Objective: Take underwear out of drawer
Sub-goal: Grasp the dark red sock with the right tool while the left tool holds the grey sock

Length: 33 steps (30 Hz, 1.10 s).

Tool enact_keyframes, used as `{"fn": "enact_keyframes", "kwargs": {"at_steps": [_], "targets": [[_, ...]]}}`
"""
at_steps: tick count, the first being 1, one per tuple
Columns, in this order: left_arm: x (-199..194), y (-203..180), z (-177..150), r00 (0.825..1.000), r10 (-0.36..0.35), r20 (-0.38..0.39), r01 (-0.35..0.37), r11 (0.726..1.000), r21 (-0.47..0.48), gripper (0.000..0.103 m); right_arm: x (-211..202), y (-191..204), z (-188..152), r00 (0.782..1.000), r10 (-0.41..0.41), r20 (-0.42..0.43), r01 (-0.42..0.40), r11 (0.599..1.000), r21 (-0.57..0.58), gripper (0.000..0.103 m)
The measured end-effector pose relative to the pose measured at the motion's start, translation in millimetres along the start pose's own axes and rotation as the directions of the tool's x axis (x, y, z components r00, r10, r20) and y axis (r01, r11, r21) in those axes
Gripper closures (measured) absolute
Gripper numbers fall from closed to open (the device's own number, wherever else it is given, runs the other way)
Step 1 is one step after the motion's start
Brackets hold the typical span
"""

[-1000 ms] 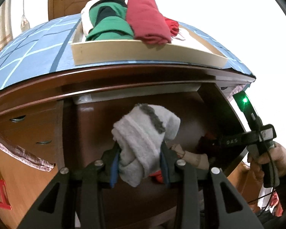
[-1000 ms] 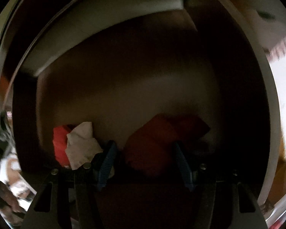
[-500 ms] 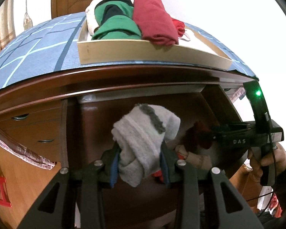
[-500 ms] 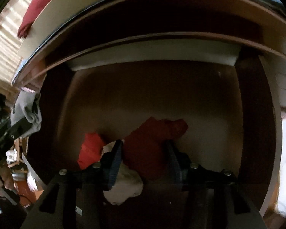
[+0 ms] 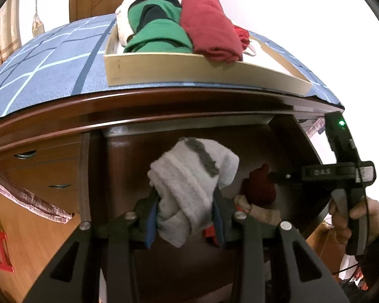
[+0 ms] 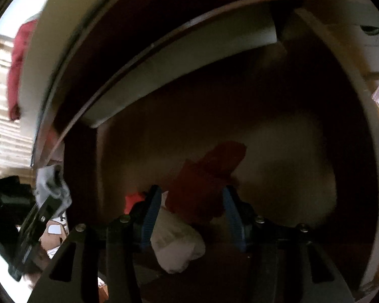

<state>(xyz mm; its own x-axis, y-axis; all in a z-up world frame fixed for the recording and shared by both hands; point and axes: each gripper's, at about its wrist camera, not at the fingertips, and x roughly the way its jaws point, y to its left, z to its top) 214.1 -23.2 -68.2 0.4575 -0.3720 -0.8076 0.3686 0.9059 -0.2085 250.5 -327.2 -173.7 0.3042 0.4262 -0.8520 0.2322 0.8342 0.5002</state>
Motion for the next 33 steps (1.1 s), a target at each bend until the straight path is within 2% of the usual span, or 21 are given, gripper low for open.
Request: {"fn": "enact_keyframes", "kwargs": {"at_steps": [3,8,13,16,19,22,26,33], "targets": [[0,1,1,1.0,0.002,0.002,-0.002,1.0,-0.002,0.067,12,6,1,1.0,-0.018,-0.025,0.018,1.0,0.013,0.049],[-3,2,0,1.0,0.005,0.005,-0.005,1.0,-0.005,0.067,36,21,5,0.994,-0.103,-0.043,0.104,0.995,0.006,0.049],[-4,6,-1,1.0,0.005,0.01,-0.004,1.0,-0.018,0.067,42,32,3,0.98,-0.195,-0.047,0.19,0.977,-0.095,0.05],[-6,5,-2,1.0,0.0,0.014,0.001,1.0,-0.013,0.067,43,36,2,0.977,-0.209,-0.036,0.203,0.97,-0.136,0.058],[-11,5,-3,1.0,0.001,0.025,0.0,1.0,-0.008,0.067,31,36,-1,0.984,-0.179,0.005,0.178,0.974,-0.143,0.062],[-16,4,-2,0.999,0.009,0.034,-0.009,1.0,-0.01,0.067,2,40,-8,0.987,-0.132,0.096,0.147,0.974,-0.171,0.063],[-24,-4,1,0.998,0.003,0.058,-0.003,1.0,0.003,0.067,-48,45,-21,0.972,-0.078,0.221,0.127,0.967,-0.219,0.063],[-37,-24,9,0.995,-0.004,0.097,0.0,0.999,0.04,0.067,-105,62,-34,0.94,0.01,0.34,0.102,0.945,-0.31,0.063]]}}
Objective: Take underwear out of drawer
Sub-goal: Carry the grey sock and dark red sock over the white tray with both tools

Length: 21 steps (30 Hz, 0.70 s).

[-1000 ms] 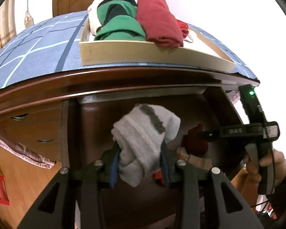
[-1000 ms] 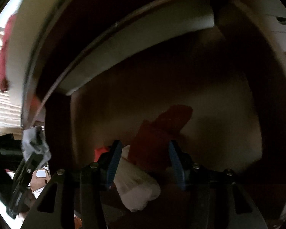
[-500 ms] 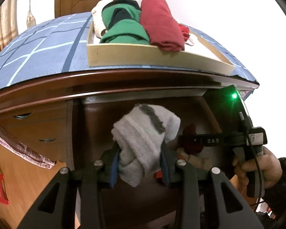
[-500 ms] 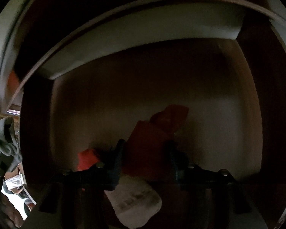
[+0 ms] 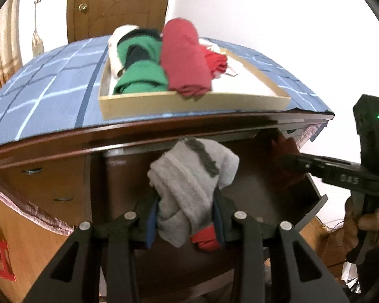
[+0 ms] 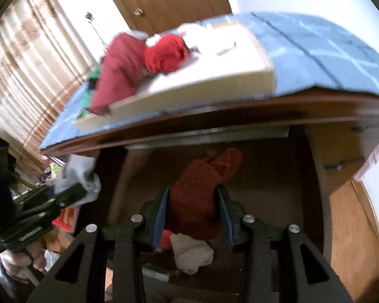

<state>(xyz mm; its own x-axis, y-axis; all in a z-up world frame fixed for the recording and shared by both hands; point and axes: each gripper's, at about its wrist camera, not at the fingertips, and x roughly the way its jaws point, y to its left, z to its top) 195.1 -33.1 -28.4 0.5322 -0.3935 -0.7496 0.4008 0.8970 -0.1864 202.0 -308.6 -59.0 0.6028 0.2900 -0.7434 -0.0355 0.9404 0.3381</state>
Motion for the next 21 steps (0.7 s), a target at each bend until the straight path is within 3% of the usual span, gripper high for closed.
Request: {"fn": "enact_keyframes", "kwargs": {"at_steps": [9,21], "targets": [[-22,-20,29,0.996,0.012,0.093,-0.015,0.999,0.03,0.067,-43,30,20,0.98,0.09,0.176,-0.075,0.993,-0.088,0.063],[-21,-50,62,0.99,0.007,0.143,-0.019,0.997,0.081,0.067,-61,18,40,0.962,0.104,0.254,-0.082,0.992,-0.097,0.063]]}}
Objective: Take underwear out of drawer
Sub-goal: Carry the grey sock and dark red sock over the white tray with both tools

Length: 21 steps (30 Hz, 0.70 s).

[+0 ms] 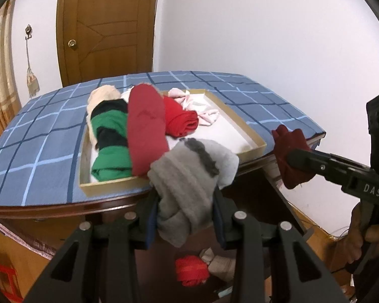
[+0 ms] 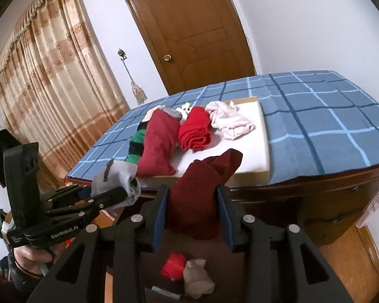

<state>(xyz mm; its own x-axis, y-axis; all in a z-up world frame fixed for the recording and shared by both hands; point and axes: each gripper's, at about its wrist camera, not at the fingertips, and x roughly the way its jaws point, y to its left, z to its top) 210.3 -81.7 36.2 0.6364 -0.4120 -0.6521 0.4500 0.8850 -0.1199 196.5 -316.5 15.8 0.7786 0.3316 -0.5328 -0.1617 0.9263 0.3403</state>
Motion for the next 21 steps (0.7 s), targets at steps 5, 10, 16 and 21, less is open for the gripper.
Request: {"fn": "enact_keyframes", "kwargs": {"at_steps": [5,10,16,21], "targets": [[9,-8,12,1.0,-0.014,0.004,0.014,1.0,-0.003,0.067,-5,-4,10,0.999,-0.018,0.034,0.018,1.0,-0.013,0.063],[17,-14,23,1.0,-0.013,0.017,0.014,1.0,-0.002,0.067,-3,-8,20,0.998,-0.04,0.057,0.041,0.999,-0.024,0.063],[36,-16,36,1.0,0.01,0.025,-0.01,1.0,-0.017,0.067,11,-4,32,0.994,-0.077,0.073,0.082,0.994,-0.069,0.063],[53,-15,44,0.998,0.053,0.026,-0.053,0.998,-0.016,0.067,31,-6,36,0.994,-0.099,0.056,0.103,0.992,-0.078,0.063]]}}
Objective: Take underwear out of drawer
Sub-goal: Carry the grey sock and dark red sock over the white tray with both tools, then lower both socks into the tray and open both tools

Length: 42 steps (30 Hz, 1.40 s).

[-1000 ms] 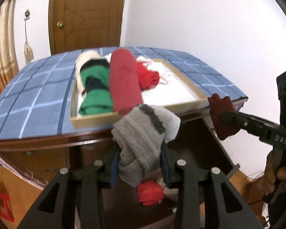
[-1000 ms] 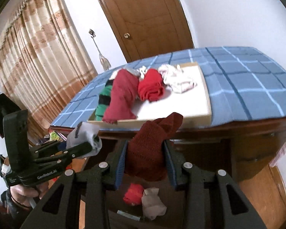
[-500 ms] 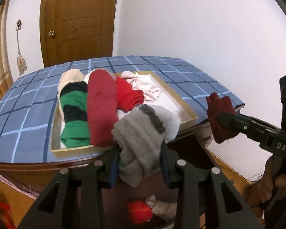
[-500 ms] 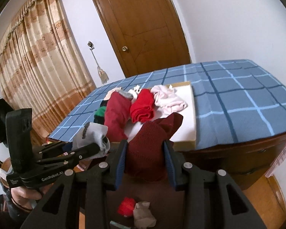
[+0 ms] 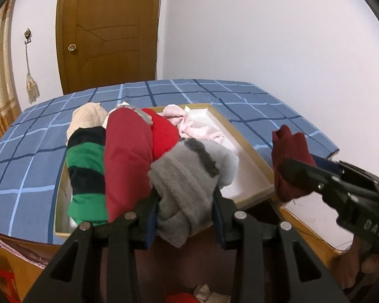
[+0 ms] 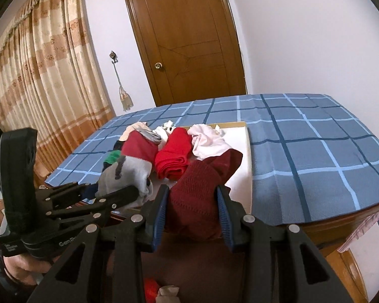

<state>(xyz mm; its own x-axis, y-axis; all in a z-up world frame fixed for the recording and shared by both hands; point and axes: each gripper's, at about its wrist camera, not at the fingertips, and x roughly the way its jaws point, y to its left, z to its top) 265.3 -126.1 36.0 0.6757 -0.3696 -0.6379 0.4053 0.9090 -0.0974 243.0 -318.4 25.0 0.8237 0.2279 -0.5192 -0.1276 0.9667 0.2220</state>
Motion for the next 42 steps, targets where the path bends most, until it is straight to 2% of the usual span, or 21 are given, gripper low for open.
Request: {"fn": "enact_keyframes", "kwargs": {"at_steps": [5,18,31,36,42], "targets": [[18,3,5,1.0,0.025,-0.01,-0.026,1.0,-0.011,0.067,14,1,5,1.0,-0.026,-0.004,0.026,0.999,-0.027,0.063],[59,10,7,0.997,0.061,-0.041,-0.062,0.998,-0.028,0.067,68,-1,6,0.993,-0.048,-0.107,0.039,0.996,-0.083,0.062],[89,15,7,0.995,0.067,-0.071,-0.071,0.996,-0.057,0.067,105,-11,1,0.984,-0.019,-0.18,0.007,0.998,-0.067,0.062],[85,15,7,0.996,0.057,-0.063,-0.061,0.996,-0.063,0.063,106,-14,-1,0.984,0.048,-0.172,-0.059,0.996,-0.063,0.059],[68,10,9,0.997,0.055,-0.051,-0.058,0.996,-0.062,0.046,100,-32,-1,0.979,0.123,-0.164,-0.116,0.992,0.053,0.055]]}}
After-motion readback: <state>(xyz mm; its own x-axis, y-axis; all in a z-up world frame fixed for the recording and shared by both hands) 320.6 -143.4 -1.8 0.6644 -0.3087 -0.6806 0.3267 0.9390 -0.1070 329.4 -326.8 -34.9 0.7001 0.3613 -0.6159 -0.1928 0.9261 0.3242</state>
